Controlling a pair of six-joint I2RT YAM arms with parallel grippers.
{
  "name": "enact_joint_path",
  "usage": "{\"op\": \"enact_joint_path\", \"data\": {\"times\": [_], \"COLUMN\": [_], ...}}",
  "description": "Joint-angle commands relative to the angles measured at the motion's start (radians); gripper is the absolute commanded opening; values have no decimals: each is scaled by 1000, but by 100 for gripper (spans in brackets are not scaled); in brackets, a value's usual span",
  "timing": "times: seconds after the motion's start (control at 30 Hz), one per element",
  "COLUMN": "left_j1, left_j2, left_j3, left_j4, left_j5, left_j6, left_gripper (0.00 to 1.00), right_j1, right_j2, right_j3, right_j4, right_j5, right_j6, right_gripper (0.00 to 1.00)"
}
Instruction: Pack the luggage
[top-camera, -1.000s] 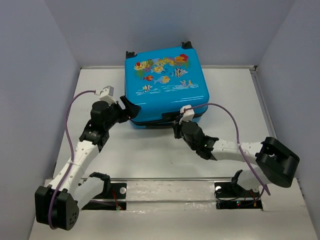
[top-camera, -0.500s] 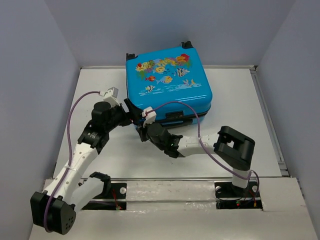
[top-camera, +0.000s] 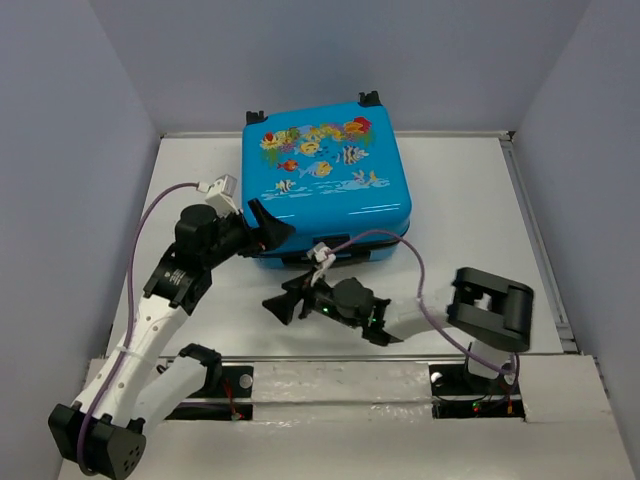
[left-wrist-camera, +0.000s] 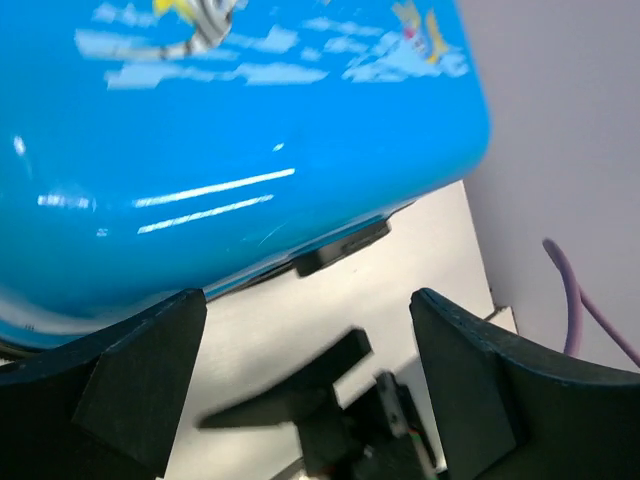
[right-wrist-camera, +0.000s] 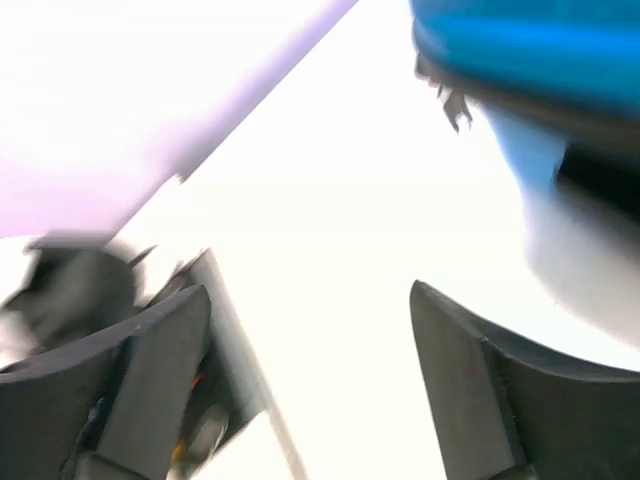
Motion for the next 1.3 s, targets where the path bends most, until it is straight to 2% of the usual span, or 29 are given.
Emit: {"op": "enact_joint_path", "data": {"times": [0.0,0.07,0.17,0.23,0.33,0.37,0.57,0.67,0.83,0.87,1.0,1.2,1.27], "left_j1": [-4,-4,-3,0,8,14,34,52,60,60,60,60,60], "left_j2": [13,17,19,13,20,23,48,60,80,86,88,63,68], "left_j3": [112,134,183,188,177,172,128,103,41,22,-5,-22,-24], "left_j4": [79,59,17,1,-11,-8,38,67,121,136,151,145,162], "left_j5": [22,-24,-143,-243,-297,-297,-274,-247,-185,-174,-147,-197,-196], "left_j6": [53,83,138,163,192,195,202,196,162,150,137,133,114], "left_gripper": [95,96,97,98,99,99,99,99,98,98,97,97,97], "right_j1": [30,30,30,9,-43,-54,-157,-166,-203,-203,-226,-226,-213], "right_j2": [-243,-326,-363,-363,-356,-353,-264,-175,62,98,216,132,49], "right_j3": [-224,-275,-341,-378,-384,-393,-398,-393,-358,-344,-286,-309,-347], "right_j4": [-75,-205,-340,-341,-322,-236,38,170,426,519,688,701,698], "right_j5": [68,130,312,343,336,331,285,303,368,369,354,247,273], "right_j6": [189,345,578,717,802,795,826,865,956,950,910,764,696], "right_gripper": [89,87,80,75,72,72,73,73,67,66,63,63,69]}}
